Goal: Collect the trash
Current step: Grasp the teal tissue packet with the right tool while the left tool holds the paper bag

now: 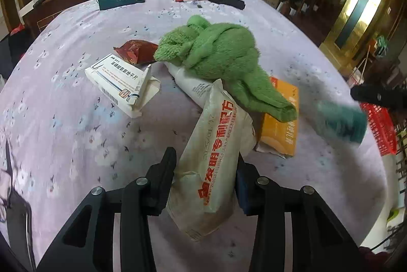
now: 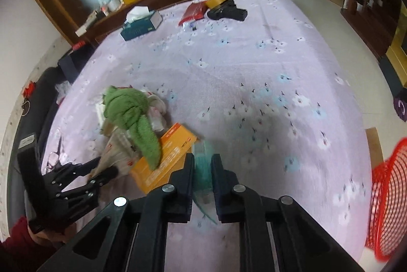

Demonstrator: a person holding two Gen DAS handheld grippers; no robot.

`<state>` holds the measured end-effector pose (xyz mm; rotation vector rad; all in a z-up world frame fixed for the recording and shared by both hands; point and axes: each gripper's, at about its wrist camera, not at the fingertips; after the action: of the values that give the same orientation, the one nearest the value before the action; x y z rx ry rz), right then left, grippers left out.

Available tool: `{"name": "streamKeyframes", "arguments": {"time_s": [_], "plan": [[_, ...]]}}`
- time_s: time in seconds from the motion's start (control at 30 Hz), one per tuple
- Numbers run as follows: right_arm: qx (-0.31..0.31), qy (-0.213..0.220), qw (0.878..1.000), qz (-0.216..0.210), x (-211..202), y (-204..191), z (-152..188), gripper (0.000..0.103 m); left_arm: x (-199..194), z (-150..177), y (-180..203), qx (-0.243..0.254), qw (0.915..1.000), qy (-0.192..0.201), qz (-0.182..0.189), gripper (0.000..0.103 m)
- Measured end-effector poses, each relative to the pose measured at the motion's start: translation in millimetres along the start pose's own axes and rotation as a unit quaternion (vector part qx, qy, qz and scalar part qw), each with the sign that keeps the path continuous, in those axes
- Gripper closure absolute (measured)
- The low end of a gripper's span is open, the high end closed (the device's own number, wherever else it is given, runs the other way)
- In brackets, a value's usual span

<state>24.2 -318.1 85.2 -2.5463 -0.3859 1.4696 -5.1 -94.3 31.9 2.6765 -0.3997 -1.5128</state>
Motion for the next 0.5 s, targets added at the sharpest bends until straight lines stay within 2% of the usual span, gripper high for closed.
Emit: {"name": "streamKeyframes", "arguments": {"time_s": [0.17, 0.33, 0.4, 0.43, 0.47, 0.5], "plan": [[0.006, 0.005, 1.0, 0.001, -16.6, -7.5, 23.6, 0.092, -21.9, 2.3, 17.6, 0.014, 0.9996, 0.024, 0.01, 0.062], [0.018, -0.025, 1.0, -0.005, -12.9, -3.2, 44.0, 0.092, -33.0, 2.8, 30.0, 0.03, 0.9988, 0.032, 0.02, 0.062], [0.021, -0.03, 0.999, -0.009, -13.6, -1.8, 50.7, 0.077, -37.1, 3.7, 31.7, 0.032, 0.9986, 0.036, 0.022, 0.062], [0.019, -0.029, 0.999, -0.008, -14.1, -1.4, 53.2, 0.057, -38.3, 4.0, 32.4, 0.032, 0.9986, 0.036, 0.023, 0.062], [0.017, -0.028, 0.999, -0.002, -14.0, -0.8, 55.8, 0.044, -39.7, 4.0, 32.6, 0.032, 0.9985, 0.037, 0.025, 0.062], [0.013, -0.025, 1.0, 0.002, -13.3, -0.5, 57.8, 0.042, -40.7, 4.5, 32.1, 0.032, 0.9985, 0.038, 0.025, 0.062]]}}
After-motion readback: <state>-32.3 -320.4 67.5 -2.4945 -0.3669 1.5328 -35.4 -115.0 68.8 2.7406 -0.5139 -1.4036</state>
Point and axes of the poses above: each gripper's, at about its wrist camera, not at the fingertips, and x roughly the way its jaws point, y to its right, z to its underside, and after that the axes turned 3 degrees about -x, right-handed
